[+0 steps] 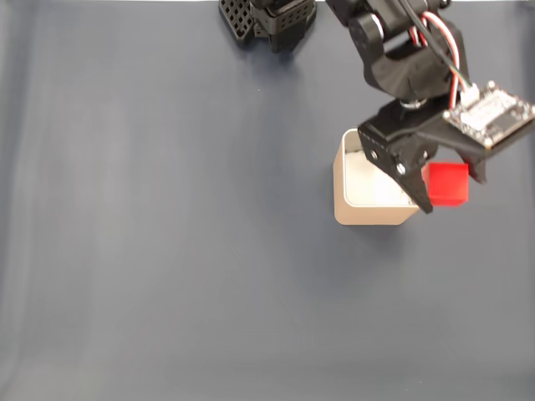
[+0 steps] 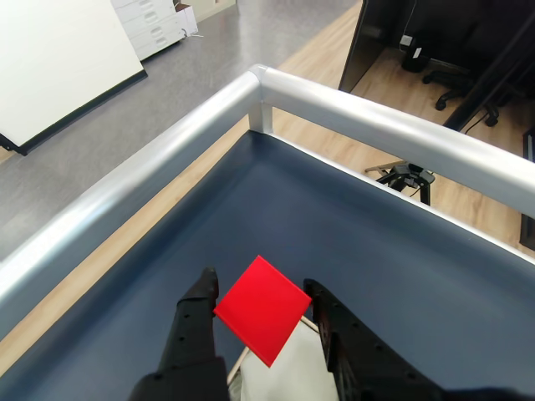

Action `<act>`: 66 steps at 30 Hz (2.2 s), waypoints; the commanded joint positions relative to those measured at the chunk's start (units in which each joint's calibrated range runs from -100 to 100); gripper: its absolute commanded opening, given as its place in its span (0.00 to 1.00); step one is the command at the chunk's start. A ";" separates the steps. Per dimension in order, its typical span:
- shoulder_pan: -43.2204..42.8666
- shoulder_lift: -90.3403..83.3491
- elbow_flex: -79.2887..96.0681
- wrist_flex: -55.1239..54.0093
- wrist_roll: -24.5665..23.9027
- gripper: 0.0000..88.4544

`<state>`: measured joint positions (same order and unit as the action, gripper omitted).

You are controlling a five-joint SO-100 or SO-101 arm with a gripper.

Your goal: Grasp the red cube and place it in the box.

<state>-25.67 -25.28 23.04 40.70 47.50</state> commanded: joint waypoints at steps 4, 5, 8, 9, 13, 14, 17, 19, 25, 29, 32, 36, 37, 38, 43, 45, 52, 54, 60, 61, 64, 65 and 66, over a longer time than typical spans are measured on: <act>1.49 -9.30 3.85 0.79 0.24 0.12; 1.71 -9.99 4.58 0.95 0.24 0.12; 2.34 -12.24 6.77 0.95 0.44 0.12; 2.56 -12.84 7.40 1.03 0.49 0.12; 3.27 -15.01 9.32 1.69 0.59 0.12; 3.41 -15.70 9.87 1.77 0.59 0.12; 3.76 -17.60 11.69 1.94 0.83 0.12; 3.98 -18.64 12.87 1.94 0.98 0.12; 4.83 -22.10 17.07 2.18 0.98 0.12; 5.54 -24.61 20.26 2.35 1.03 0.12; 5.82 -25.91 21.99 2.35 1.17 0.12; 5.82 -26.60 22.54 2.35 1.07 0.12; 5.82 -26.69 22.72 2.35 1.07 0.12; 5.82 -26.86 22.81 2.35 1.07 0.12; 5.82 -27.04 22.90 2.35 1.12 0.12; 5.82 -27.12 22.99 2.35 1.22 0.12; 5.82 -27.30 23.08 2.35 1.22 0.12; 5.82 -27.38 23.08 2.35 1.27 0.12; 5.82 -27.56 23.18 2.43 1.32 0.12; 5.89 -27.64 23.18 2.43 1.32 0.12; 5.97 -27.73 23.27 2.43 1.32 0.14; 5.97 -27.73 23.27 2.43 1.32 0.15; 6.04 -27.73 23.27 2.43 1.37 0.17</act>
<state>-20.18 -50.69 46.81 42.81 48.38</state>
